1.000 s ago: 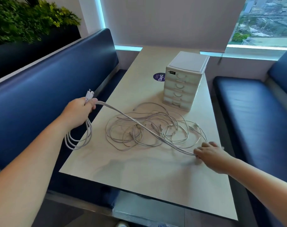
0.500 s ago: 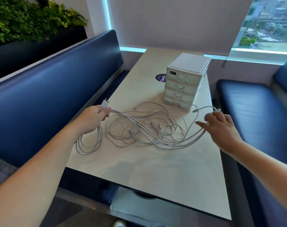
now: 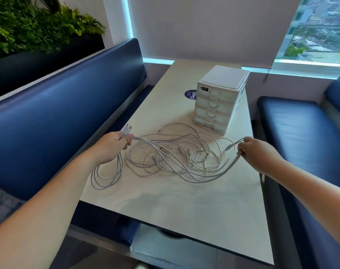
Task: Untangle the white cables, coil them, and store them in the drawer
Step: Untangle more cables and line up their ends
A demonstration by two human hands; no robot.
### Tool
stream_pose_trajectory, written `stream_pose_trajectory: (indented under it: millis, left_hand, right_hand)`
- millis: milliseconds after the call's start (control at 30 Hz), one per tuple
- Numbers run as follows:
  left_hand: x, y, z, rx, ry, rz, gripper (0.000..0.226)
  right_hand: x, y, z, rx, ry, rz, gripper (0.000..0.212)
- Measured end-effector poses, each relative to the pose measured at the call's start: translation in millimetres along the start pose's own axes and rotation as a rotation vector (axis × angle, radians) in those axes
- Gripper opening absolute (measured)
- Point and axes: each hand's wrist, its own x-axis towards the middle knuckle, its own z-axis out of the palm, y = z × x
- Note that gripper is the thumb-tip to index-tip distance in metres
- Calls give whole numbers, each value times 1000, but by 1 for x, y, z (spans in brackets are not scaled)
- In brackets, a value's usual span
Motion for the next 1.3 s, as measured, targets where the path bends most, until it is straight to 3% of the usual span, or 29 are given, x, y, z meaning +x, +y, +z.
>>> stream_pose_trajectory:
  millis: [133, 333, 400, 500, 633, 700, 833, 933, 1033, 1100, 1167, 1233, 1300]
  left_hand:
    - [2, 0, 2, -4, -10, -2, 37]
    - [4, 2, 1, -21, -4, 12, 37]
    - [5, 2, 0, -31, -3, 10, 37]
    - [5, -3, -1, -21, -23, -4, 37]
    - [3, -10, 0, 2, -94, -37, 37]
    - [2, -10, 2, 30, -139, -46, 36]
    - [1, -8, 5, 71, -177, -56, 35]
    - [2, -8, 7, 136, -231, -49, 31]
    - [4, -8, 9, 163, -266, -49, 30]
    - [5, -8, 10, 147, -268, -45, 30]
    - [6, -8, 9, 128, -268, -34, 31]
    - [5, -5, 8, 85, -270, -12, 32]
    - [4, -2, 6, 51, -266, 14, 31]
  right_hand:
    - [17, 1, -12, 113, -90, 116, 20]
    - [23, -2, -36, 533, 297, 312, 42]
    - [19, -5, -34, 564, 326, 314, 50]
    - [5, -3, -10, 560, 163, 362, 48]
    - [-23, 0, 35, 448, -362, 431, 36]
    - [-32, -4, 43, 426, -509, 412, 34]
    - [-33, -10, 35, 250, -580, 312, 35]
    - [-31, -24, 28, 227, -484, 239, 31]
    - [-30, -60, 23, 372, -378, 62, 27]
    - [-30, -92, 23, 477, -325, -83, 46]
    - [-27, -127, 25, 468, -310, -184, 79]
    - [-19, -160, 27, 515, -330, -205, 106]
    - [-8, -188, 30, 617, -351, -198, 115]
